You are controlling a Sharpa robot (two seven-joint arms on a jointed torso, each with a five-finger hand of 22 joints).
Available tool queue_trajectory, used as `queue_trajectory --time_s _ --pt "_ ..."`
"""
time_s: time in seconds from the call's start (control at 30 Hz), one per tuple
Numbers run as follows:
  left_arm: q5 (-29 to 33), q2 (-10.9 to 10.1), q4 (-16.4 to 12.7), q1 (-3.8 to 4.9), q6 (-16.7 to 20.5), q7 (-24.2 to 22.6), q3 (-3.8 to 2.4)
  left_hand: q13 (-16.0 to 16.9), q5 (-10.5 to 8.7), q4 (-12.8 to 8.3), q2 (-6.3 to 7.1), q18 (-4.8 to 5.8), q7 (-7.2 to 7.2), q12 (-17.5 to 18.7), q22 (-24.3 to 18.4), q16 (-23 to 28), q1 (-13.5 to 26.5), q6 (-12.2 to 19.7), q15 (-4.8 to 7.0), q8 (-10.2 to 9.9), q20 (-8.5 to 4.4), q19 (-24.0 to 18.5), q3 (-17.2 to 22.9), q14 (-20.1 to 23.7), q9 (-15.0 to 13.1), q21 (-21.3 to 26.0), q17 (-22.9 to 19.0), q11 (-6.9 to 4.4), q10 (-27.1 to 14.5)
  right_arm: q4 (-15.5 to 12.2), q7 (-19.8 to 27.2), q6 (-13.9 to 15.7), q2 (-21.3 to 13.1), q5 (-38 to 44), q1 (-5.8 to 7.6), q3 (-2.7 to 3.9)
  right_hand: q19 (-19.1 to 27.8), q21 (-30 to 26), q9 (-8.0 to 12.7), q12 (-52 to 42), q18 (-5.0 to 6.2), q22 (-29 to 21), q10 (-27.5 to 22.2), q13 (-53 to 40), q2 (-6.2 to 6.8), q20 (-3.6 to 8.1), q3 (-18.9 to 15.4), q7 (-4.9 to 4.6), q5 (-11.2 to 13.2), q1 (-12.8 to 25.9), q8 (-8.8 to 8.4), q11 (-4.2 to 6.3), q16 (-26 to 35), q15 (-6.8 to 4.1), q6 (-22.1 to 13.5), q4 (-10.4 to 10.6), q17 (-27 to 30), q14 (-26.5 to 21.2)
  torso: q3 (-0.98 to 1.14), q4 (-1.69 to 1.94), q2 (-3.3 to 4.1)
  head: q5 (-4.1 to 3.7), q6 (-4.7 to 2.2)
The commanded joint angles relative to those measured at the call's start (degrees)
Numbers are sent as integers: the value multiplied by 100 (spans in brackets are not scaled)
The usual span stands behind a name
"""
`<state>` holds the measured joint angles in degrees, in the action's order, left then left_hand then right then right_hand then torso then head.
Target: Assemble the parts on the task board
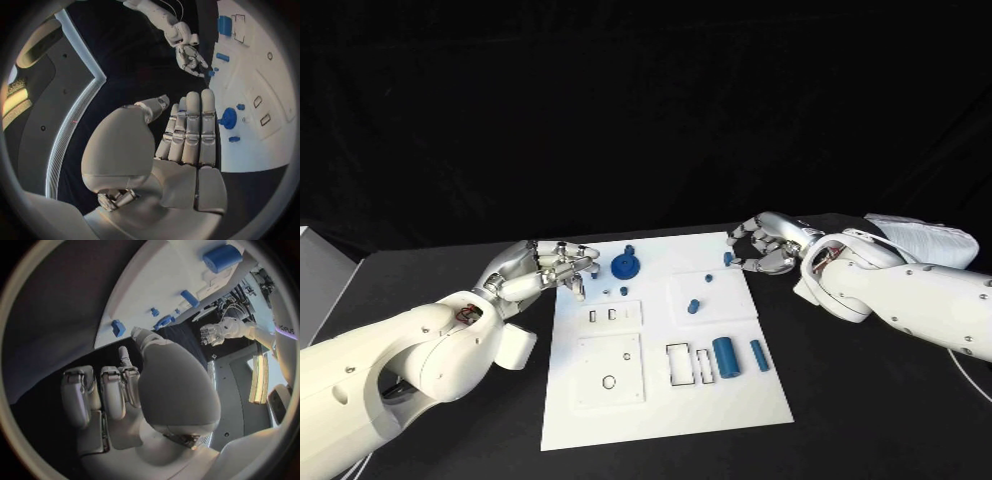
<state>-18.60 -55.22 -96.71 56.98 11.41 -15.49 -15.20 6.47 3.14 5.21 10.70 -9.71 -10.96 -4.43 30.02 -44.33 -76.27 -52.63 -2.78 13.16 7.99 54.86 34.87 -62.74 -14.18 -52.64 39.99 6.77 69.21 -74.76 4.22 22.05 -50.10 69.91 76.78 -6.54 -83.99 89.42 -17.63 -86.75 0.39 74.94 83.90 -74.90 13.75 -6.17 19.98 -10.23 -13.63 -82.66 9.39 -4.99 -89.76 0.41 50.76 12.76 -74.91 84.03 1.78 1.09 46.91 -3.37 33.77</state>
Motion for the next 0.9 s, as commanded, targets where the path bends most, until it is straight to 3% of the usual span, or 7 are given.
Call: queue_trajectory --time_s 0.03,0.2,0.7,0.9 --pt "3 -6 -12 -5 -101 -26 -4 7 -4 -33 -18 -84 4 31 1 -15 33 26 18 -29 10 -12 17 -32 -7 13 -5 -1 -58 79 -89 -224 49 202 -10 1 -557 -19 7 30 -16 1426 205 -1116 27 -53 -2 1 12 -20 -40 -33 -24 54 -56 -27 -1509 597 3 32 28 -3 23" --pt "-5 -38 -9 -5 -87 -20 -4 7 -4 -34 -18 -84 4 31 2 -19 34 26 18 -29 10 -10 16 -38 -8 10 -5 -1 -58 155 -119 -244 106 211 -16 1 -558 -17 8 29 -16 1427 206 -1117 28 -54 -2 0 10 -24 -43 -34 -24 55 -60 -30 -1509 597 27 28 54 1 33" --pt "-8 -68 3 -5 -53 -30 -4 9 -3 -42 -22 -86 6 28 9 -38 33 25 22 -30 9 6 18 -74 -12 -9 0 -4 -58 239 -217 -192 193 256 -12 1 -567 -1 4 7 -21 1444 232 -1142 3 -59 5 -3 -12 -28 -44 -37 -24 59 -48 -25 -1509 597 29 29 42 19 72" --pt "-9 -73 8 -5 -60 -23 -4 9 -3 -42 -22 -86 6 28 9 -38 33 25 22 -30 9 6 18 -74 -12 -9 0 -4 -58 255 -219 -241 207 258 -12 1 -581 23 -64 -89 -28 1469 343 -1244 -62 -39 46 65 -34 15 98 13 -24 20 238 12 -1509 597 30 27 44 21 73"
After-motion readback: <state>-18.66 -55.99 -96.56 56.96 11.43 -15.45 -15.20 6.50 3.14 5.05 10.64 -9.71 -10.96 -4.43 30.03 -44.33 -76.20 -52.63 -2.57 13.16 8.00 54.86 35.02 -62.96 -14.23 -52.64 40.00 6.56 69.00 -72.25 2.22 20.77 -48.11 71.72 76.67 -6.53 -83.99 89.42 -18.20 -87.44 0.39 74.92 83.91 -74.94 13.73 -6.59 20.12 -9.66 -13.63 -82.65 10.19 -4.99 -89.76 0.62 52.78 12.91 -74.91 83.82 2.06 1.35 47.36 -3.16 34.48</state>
